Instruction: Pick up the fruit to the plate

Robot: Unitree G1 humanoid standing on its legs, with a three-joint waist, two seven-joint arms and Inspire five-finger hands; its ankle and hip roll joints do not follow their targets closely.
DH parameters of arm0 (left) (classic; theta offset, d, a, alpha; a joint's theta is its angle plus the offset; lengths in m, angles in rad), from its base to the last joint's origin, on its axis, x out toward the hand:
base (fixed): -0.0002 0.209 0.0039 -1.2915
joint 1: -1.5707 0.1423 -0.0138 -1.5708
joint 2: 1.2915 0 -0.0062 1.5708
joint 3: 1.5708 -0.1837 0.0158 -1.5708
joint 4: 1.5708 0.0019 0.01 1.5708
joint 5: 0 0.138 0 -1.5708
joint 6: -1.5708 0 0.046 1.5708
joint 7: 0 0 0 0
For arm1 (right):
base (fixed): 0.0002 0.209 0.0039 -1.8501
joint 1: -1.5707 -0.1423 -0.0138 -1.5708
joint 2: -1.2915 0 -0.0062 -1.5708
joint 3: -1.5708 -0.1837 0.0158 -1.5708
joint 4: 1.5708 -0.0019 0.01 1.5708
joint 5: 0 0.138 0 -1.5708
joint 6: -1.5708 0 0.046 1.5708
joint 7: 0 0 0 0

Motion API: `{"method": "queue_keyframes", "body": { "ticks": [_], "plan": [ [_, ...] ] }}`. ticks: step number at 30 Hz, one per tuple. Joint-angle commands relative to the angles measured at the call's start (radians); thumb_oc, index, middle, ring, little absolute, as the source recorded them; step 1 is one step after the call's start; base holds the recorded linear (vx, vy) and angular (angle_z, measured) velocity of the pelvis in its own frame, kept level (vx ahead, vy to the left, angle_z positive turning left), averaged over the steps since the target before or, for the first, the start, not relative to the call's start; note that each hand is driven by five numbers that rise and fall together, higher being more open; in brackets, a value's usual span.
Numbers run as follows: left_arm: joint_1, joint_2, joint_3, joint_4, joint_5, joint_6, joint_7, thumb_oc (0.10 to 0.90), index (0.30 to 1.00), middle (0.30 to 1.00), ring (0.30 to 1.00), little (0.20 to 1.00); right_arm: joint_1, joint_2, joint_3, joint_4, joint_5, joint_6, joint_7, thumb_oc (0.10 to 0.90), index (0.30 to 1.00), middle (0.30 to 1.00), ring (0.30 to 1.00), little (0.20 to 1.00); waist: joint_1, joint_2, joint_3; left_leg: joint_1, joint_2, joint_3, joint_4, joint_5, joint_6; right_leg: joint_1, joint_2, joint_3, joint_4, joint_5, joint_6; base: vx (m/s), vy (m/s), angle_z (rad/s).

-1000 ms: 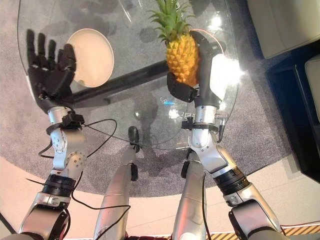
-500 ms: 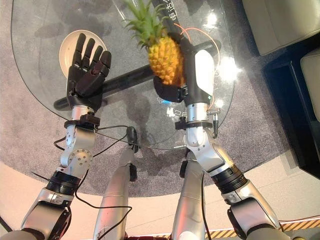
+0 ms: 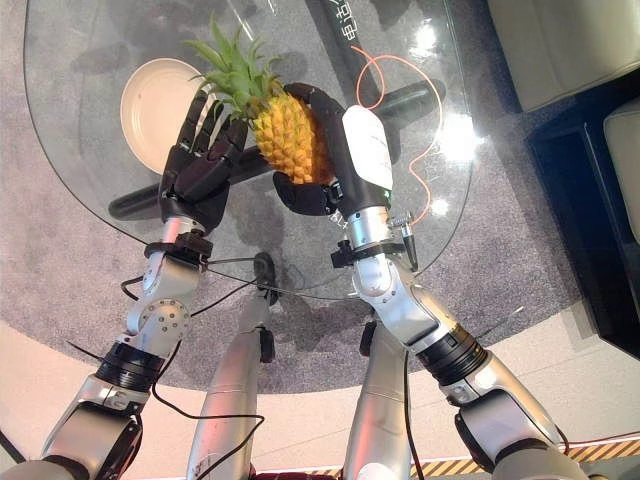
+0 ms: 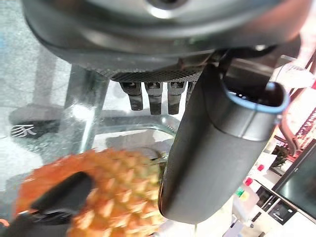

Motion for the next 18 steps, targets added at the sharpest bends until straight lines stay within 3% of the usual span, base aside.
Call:
{"method": "queue_keyframes", "body": {
  "ticks": [1,9,18],
  "plan": [
    [-0.107,-0.014,-0.008,-0.074,-0.021,-0.036,-0.021,0.8,0.9,0.9,0.9,0.9,-0.158,-0.006,0.011,-0.184,-0.047,-0.081,-0.008,0.1,0.3,0.3,0.3,0.2,0.007,0.002,-0.018,0.019,-0.062,-0.012,0.053,-0.1,0.02,0.08,0.033,-0.093,-0.203,0.108,-0.006,0.0,0.0,0.0],
    [-0.114,-0.022,-0.029,-0.086,-0.06,-0.022,-0.027,0.8,0.9,0.9,0.9,0.9,-0.173,0.001,0.043,-0.199,-0.027,-0.059,0.016,0.1,0.3,0.3,0.3,0.2,0.01,0.001,-0.018,0.02,-0.066,-0.013,0.052,-0.097,0.021,0.084,0.032,-0.098,-0.206,0.112,-0.007,0.0,0.0,0.0],
    [-0.108,-0.039,-0.027,-0.103,-0.144,-0.069,-0.026,0.8,0.9,0.9,0.9,0.9,-0.173,0.007,0.067,-0.2,-0.025,-0.054,0.042,0.1,0.3,0.3,0.3,0.2,0.014,0.003,-0.018,0.019,-0.067,-0.014,0.05,-0.095,0.023,0.082,0.031,-0.099,-0.205,0.111,-0.009,0.0,0.0,0.0]
  ]
}}
